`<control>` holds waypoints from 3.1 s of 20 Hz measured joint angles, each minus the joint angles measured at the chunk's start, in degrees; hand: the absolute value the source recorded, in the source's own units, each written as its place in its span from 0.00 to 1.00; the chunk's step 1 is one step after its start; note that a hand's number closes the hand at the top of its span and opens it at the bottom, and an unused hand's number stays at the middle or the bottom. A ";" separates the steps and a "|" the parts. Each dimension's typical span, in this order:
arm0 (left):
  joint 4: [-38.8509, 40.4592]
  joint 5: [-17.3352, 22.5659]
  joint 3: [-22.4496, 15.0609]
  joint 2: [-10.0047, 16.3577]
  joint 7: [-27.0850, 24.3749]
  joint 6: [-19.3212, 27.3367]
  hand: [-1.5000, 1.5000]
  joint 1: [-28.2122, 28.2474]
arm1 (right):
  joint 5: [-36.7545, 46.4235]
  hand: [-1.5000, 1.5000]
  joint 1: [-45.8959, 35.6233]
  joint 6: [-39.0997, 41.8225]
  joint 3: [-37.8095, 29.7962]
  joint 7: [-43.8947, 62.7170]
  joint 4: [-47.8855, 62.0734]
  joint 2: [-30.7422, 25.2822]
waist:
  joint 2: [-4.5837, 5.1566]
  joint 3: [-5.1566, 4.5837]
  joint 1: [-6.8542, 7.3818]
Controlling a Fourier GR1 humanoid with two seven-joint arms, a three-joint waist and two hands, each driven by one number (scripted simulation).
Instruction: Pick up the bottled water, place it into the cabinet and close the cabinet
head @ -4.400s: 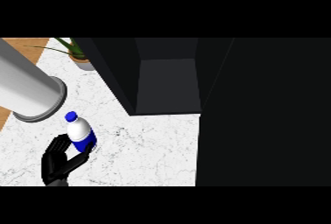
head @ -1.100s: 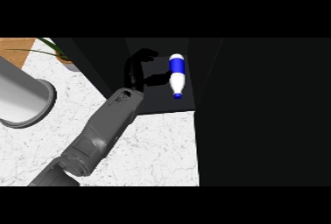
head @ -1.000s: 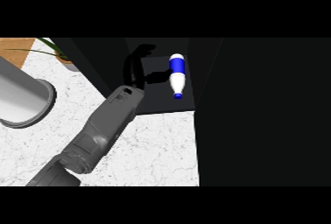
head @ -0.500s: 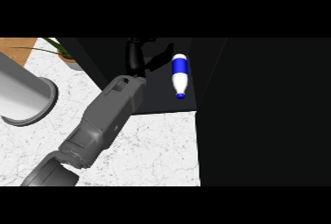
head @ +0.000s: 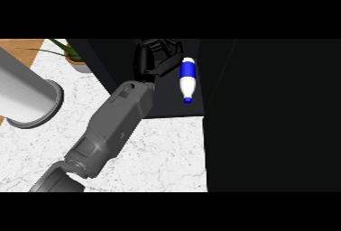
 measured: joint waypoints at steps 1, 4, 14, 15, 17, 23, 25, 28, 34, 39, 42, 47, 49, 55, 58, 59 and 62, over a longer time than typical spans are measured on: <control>-1.06 0.82 -0.91 -0.02 -0.26 -0.26 1.00 1.11 | 0.10 0.00 0.08 -0.02 0.16 0.08 -0.15 -0.11 | -0.10 0.00 0.01; -5.52 3.88 -4.90 -0.08 0.68 -2.34 1.00 4.39 | 0.46 0.00 -0.38 -0.46 1.02 0.86 -0.17 0.06 | -0.34 0.00 0.08; -25.86 11.68 -18.66 -0.14 4.51 -11.60 0.00 21.28 | 1.55 0.00 0.47 -2.86 4.24 1.41 -0.45 0.86 | -1.08 -0.04 2.35; -28.20 11.62 -20.03 -0.14 4.79 -11.86 0.00 23.68 | 1.64 0.00 0.80 -3.07 4.40 1.14 -0.42 0.87 | -1.16 -0.03 2.64; -32.64 10.85 -22.48 0.06 4.61 -11.44 0.00 28.90 | 1.85 0.00 0.94 -3.76 5.08 1.12 -0.40 1.00 | -1.25 -0.02 3.30; -47.76 9.63 -26.29 6.68 5.12 -9.00 0.00 43.07 | 2.52 0.00 2.48 -5.47 6.26 0.06 -0.53 0.29 | -1.48 -0.01 4.36; -52.83 9.62 -26.36 9.80 4.83 -8.21 0.00 47.76 | 2.77 0.00 2.51 -5.71 6.40 -0.04 -0.50 -0.37 | -1.46 -0.02 4.70; -59.30 10.05 -26.80 14.33 3.56 -9.59 0.00 54.78 | 3.37 1.00 1.98 -4.62 7.15 0.28 -0.48 -3.06 | -1.44 -0.11 5.38; -67.06 10.59 -26.38 22.54 0.55 -14.27 0.00 64.17 | 5.29 1.00 -2.63 -0.27 7.95 0.83 -0.38 -10.73 | -1.49 -0.24 6.11; -71.45 11.45 -24.00 29.63 -2.91 -18.88 0.00 70.66 | 5.96 1.00 -6.90 0.30 8.64 1.82 -0.65 -14.49 | -1.44 -0.39 6.69; -72.89 12.34 -21.82 33.64 -5.09 -21.65 0.00 74.38 | 6.25 1.00 -9.56 -0.49 10.70 3.82 -0.80 -15.11 | -1.27 -0.47 6.94; -75.71 14.29 -18.38 39.94 -8.00 -27.12 0.00 79.86 | 6.42 1.00 -14.20 -2.89 15.41 8.98 -0.98 -14.16 | -0.82 -0.49 7.41; -76.53 14.98 -17.21 41.86 -8.77 -28.96 0.00 81.31 | 6.35 1.00 -16.42 -3.67 16.97 11.37 -1.05 -13.61 | -0.54 -0.51 7.74; -76.46 16.46 -14.52 46.28 -10.36 -34.32 0.00 83.89 | 6.04 1.00 -27.14 -2.78 18.70 18.49 -0.71 -13.25 | 0.25 -0.57 9.75; -76.49 16.92 -13.60 47.96 -10.57 -36.19 0.00 84.49 | 5.82 1.00 -32.62 -1.95 18.48 21.20 -0.57 -13.31 | 0.43 -0.69 10.73; -76.34 17.08 -13.30 48.28 -10.65 -36.69 0.00 84.49 | 5.71 1.00 -34.31 -1.90 18.48 22.06 -0.48 -13.06 | 0.49 -0.73 10.93; -76.12 17.72 -12.13 49.42 -10.95 -37.98 0.00 84.64 | 5.36 1.00 -38.88 -1.57 18.56 24.64 -0.27 -12.52 | 0.65 -0.85 11.66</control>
